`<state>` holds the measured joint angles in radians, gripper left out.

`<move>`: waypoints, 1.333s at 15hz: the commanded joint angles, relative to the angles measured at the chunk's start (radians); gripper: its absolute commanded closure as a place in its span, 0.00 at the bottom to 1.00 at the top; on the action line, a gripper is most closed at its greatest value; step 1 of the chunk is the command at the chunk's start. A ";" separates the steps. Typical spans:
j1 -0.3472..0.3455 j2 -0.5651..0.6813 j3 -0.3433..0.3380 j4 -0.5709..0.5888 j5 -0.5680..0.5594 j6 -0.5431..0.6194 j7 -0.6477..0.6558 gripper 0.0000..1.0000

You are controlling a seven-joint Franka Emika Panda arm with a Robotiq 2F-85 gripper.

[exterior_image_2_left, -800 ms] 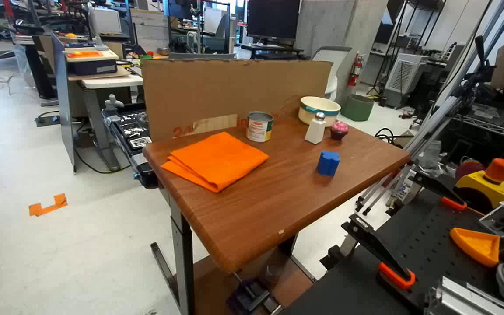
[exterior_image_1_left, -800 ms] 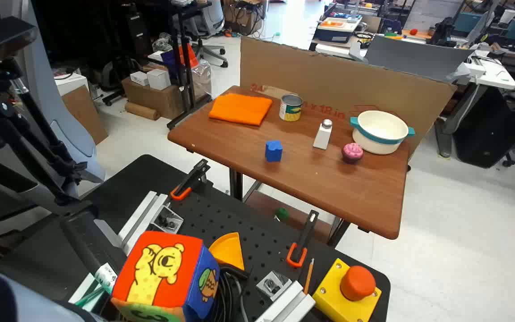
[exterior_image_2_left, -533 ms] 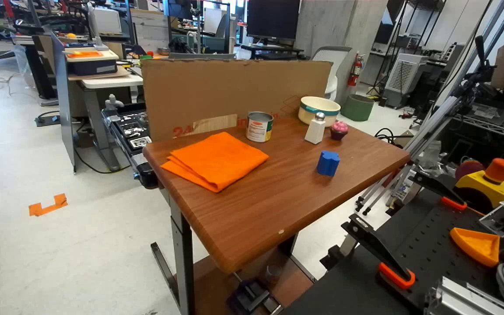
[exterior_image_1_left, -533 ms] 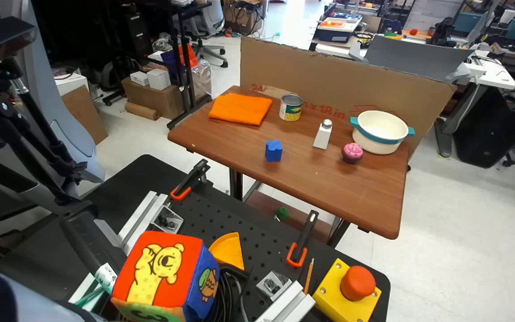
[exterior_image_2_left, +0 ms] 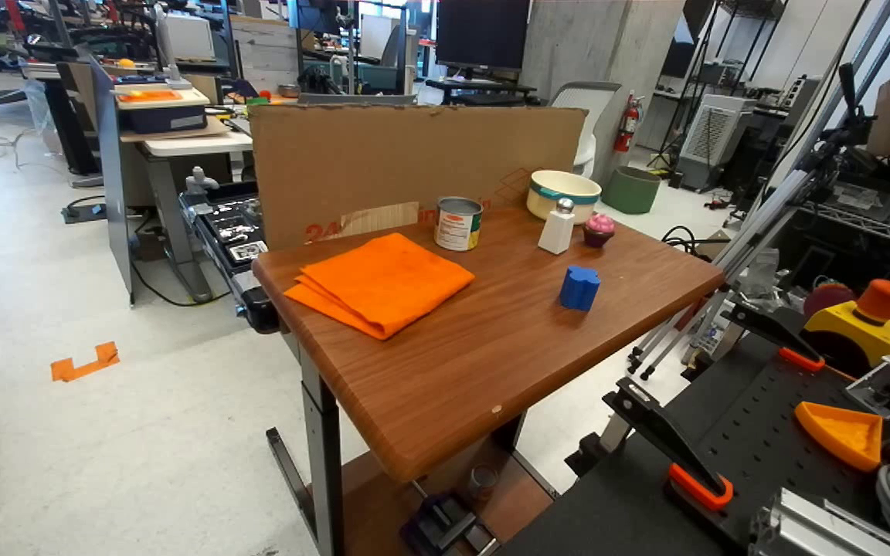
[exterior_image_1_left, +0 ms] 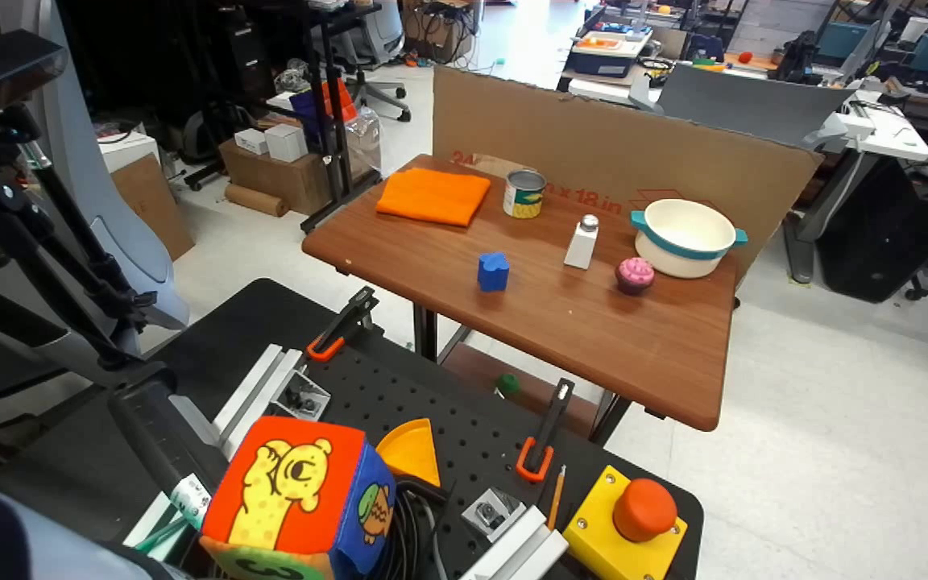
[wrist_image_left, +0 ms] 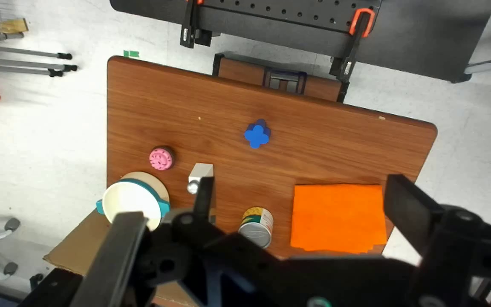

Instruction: Put the salt cellar in the white pot

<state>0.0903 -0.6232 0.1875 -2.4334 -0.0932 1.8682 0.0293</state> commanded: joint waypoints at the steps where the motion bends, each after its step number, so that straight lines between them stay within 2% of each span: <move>1: -0.011 0.100 -0.038 0.087 -0.020 -0.019 -0.011 0.00; 6: -0.068 0.285 -0.104 0.200 -0.077 0.039 -0.027 0.00; 12: -0.092 0.522 -0.189 0.312 -0.019 0.141 -0.099 0.00; 20: -0.122 0.830 -0.214 0.488 0.040 0.209 -0.136 0.00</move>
<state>-0.0211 0.1000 -0.0234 -2.0386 -0.0766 2.0749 -0.0693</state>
